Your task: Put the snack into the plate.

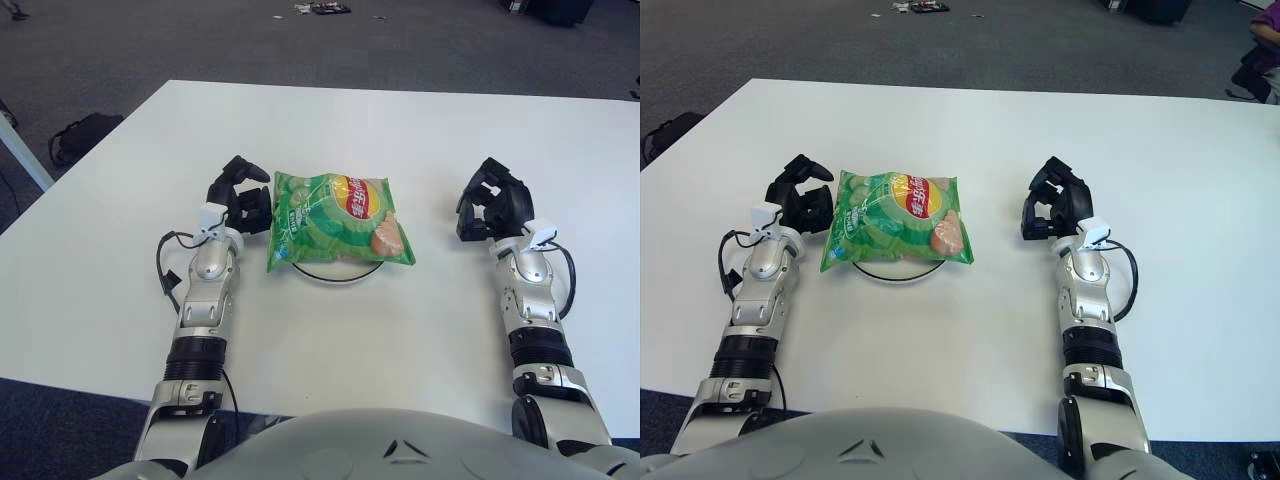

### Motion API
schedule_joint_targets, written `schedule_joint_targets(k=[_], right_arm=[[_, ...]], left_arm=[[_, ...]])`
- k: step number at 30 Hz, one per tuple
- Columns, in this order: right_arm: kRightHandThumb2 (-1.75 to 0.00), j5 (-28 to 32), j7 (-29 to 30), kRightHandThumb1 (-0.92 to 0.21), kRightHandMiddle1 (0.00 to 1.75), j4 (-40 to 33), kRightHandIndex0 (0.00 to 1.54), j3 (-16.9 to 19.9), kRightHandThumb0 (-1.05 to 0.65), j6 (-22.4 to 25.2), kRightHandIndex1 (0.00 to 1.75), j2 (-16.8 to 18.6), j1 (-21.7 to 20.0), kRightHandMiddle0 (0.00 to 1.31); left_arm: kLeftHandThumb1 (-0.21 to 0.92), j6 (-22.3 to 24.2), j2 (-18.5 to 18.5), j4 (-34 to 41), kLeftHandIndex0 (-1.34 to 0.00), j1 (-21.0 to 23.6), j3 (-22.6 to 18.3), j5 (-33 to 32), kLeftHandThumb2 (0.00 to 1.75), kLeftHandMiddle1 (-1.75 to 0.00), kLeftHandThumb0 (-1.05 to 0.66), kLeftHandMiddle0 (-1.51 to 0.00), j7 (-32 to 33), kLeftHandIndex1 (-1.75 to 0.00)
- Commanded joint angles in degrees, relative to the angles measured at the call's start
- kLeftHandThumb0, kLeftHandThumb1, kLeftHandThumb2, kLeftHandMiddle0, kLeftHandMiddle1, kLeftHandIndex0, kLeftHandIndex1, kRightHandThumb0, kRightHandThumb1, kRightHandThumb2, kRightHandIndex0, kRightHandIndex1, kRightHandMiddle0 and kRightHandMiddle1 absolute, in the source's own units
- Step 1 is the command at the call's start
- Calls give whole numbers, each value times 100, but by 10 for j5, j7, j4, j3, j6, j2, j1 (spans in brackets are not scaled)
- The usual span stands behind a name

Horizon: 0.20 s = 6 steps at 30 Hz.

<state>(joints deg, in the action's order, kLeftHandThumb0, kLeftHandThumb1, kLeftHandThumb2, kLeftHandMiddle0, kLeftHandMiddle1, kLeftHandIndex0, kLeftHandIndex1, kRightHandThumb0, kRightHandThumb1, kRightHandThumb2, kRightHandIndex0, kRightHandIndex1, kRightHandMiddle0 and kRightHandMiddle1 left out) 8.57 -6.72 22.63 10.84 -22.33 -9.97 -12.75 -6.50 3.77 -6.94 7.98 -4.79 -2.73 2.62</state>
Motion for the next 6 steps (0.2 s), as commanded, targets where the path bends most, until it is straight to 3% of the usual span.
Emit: schedule_joint_targets(k=[1,6], right_arm=[[-175,14,-6,6,175,64,87,-1,-1,-12,175,46,70,70],[-175,15,-9,6,175,69,87,1,-1,-16,174,47,67,70]], left_arm=[[40,-11,-8,-32,-55,-46,2,4,122,-175,-45,-129,-5,-175],[41,-14,-5,-37,-54,-44,2,7,121,-175,-45,-128,-5,-175]])
